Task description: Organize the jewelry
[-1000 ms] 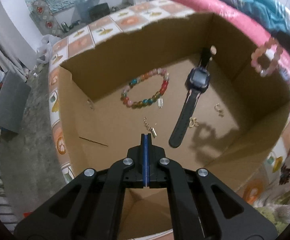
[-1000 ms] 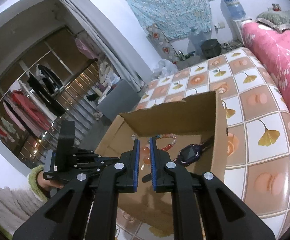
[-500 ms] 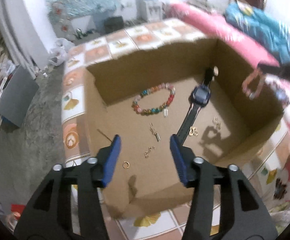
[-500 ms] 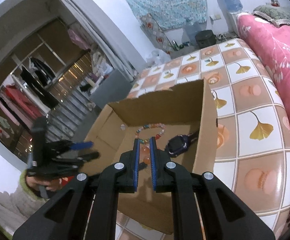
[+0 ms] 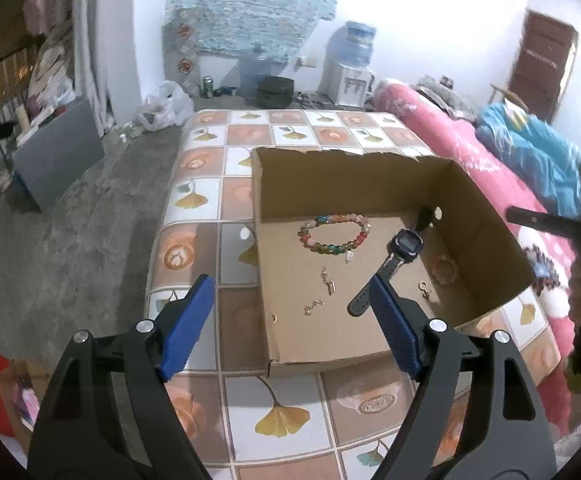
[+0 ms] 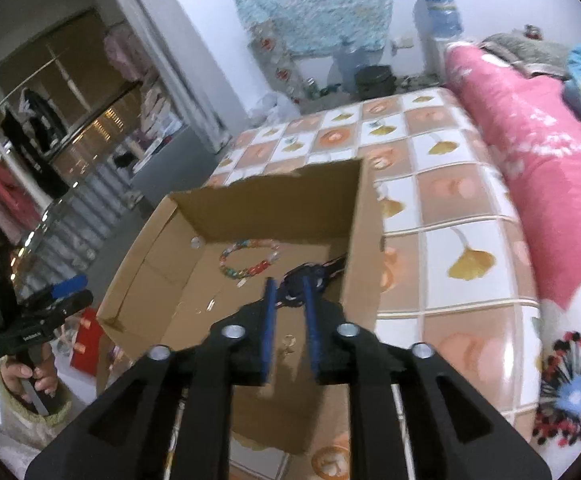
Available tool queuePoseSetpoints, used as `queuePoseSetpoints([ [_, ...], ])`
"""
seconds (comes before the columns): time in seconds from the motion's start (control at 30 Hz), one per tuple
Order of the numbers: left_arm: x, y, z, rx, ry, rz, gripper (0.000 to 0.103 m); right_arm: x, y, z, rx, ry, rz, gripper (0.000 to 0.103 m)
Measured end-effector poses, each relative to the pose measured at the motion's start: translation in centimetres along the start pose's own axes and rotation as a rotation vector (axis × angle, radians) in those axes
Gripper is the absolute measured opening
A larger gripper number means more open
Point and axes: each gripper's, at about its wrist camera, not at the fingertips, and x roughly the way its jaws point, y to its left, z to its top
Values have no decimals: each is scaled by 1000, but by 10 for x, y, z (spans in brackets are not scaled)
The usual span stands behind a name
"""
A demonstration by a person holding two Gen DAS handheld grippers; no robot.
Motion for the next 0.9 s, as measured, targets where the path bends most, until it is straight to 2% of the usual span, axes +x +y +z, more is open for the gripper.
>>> queuePoseSetpoints([
  [0.03, 2, 4, -1, -30, -1, -14, 81, -7, -4, -2, 17, -21, -16, 34],
  [0.1, 9, 13, -4, -94, 14, -60, 83, -13, -12, -7, 53, -33, -23, 41],
  [0.13, 15, 16, -6, -119, 29, -76, 83, -13, -16, -9, 71, -29, -23, 48],
  [0.17, 20, 18, -8, -140, 44, -90, 83, -11, -23, -14, 108, -11, -21, 56],
  [0.27, 44, 20, -16, -196, 129, -171, 83, 7, -34, -25, 172, 81, 6, 63],
  [0.33, 56, 16, -24, -205, 165, -228, 83, 19, -36, -31, 202, 148, 24, 64],
  [0.43, 57, 5, -31, -168, 144, -191, 84, 30, -33, -38, 225, 183, 117, 65],
  [0.47, 56, 1, -33, -155, 144, -186, 84, 30, -30, -39, 220, 178, 111, 65],
  [0.6, 49, -2, -40, -156, 149, -212, 84, 27, -14, -40, 145, 176, 2, 65],
  [0.9, 20, -11, -74, -153, 157, -251, 84, -2, 4, -73, 85, 187, -111, 65],
])
